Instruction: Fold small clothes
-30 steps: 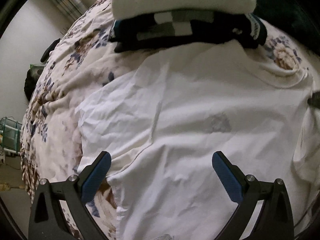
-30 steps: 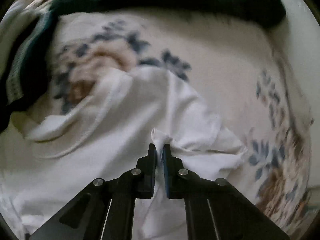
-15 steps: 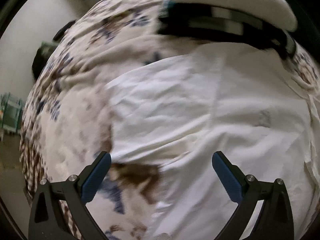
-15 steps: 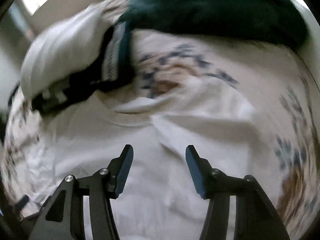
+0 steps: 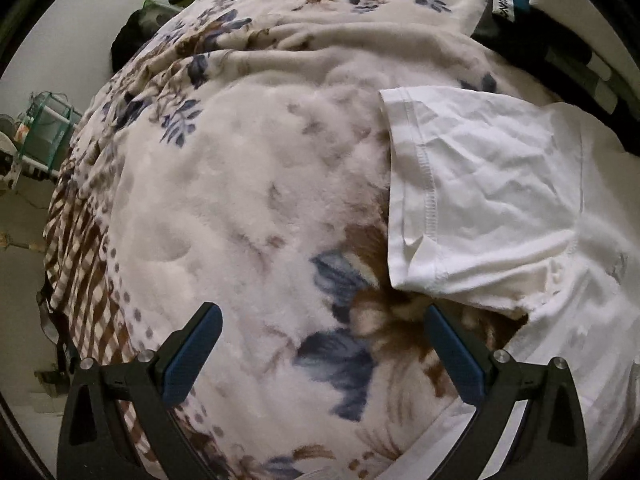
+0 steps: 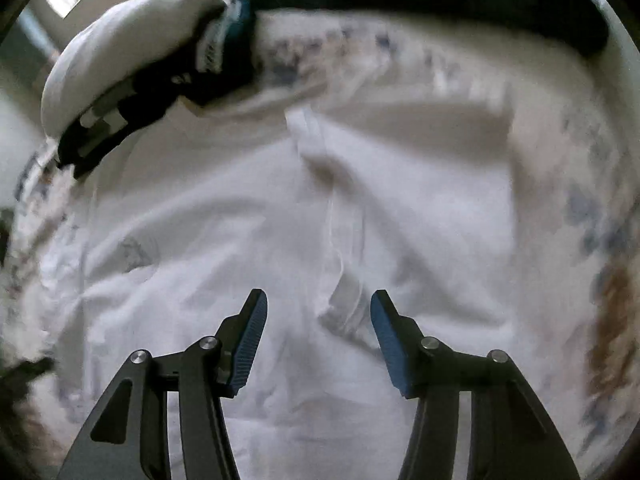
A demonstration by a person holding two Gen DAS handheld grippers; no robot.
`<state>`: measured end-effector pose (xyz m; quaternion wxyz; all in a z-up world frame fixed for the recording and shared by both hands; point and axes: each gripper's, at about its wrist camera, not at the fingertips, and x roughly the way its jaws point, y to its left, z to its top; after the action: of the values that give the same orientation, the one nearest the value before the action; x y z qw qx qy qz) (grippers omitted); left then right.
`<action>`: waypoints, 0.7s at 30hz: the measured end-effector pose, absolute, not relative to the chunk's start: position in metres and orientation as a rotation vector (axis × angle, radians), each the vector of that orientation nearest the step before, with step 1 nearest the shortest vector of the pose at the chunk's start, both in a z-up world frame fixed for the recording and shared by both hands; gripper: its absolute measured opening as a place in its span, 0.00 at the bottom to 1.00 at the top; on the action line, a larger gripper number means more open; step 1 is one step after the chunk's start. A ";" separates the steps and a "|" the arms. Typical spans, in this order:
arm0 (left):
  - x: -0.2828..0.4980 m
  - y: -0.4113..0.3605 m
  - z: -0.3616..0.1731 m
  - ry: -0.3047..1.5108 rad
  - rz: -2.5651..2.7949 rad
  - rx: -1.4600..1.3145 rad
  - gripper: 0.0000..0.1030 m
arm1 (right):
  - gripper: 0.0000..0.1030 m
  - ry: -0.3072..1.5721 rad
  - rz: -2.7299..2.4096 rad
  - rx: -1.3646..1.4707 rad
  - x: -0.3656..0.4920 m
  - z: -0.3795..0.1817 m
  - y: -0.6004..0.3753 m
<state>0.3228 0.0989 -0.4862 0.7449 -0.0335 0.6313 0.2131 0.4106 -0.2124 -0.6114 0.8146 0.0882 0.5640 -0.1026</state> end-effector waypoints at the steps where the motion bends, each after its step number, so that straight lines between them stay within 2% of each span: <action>1: 0.323 0.098 -0.487 1.386 0.463 -0.078 1.00 | 0.53 1.231 -0.233 0.122 0.416 -0.617 -0.206; 2: 0.323 0.098 -0.488 1.390 0.460 -0.084 1.00 | 0.45 1.253 -0.246 0.079 0.419 -0.623 -0.202; 3: 0.323 0.098 -0.489 1.394 0.457 -0.089 1.00 | 0.09 1.278 -0.259 0.040 0.422 -0.630 -0.198; 4: 0.323 0.099 -0.489 1.394 0.454 -0.094 1.00 | 0.05 1.278 -0.271 0.008 0.422 -0.633 -0.195; 9: 0.320 0.100 -0.485 1.375 0.455 -0.092 1.00 | 0.04 1.203 -0.208 -0.141 0.406 -0.619 -0.163; 15: 0.322 0.102 -0.487 1.384 0.451 -0.116 1.00 | 0.05 1.269 -0.139 -0.175 0.391 -0.625 -0.149; 18: 0.322 0.107 -0.488 1.388 0.436 -0.176 1.00 | 0.15 1.308 -0.126 -0.037 0.387 -0.625 -0.163; 19: 0.321 0.110 -0.488 1.388 0.424 -0.220 1.00 | 0.26 1.306 -0.124 0.014 0.385 -0.622 -0.169; 21: 0.318 0.119 -0.490 1.392 0.393 -0.344 1.00 | 0.41 1.289 -0.126 0.128 0.379 -0.614 -0.183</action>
<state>0.3178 0.1193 -0.4902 0.7361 -0.1567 0.6337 0.1791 0.3791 -0.1829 -0.6138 0.7957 0.0594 0.5999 -0.0586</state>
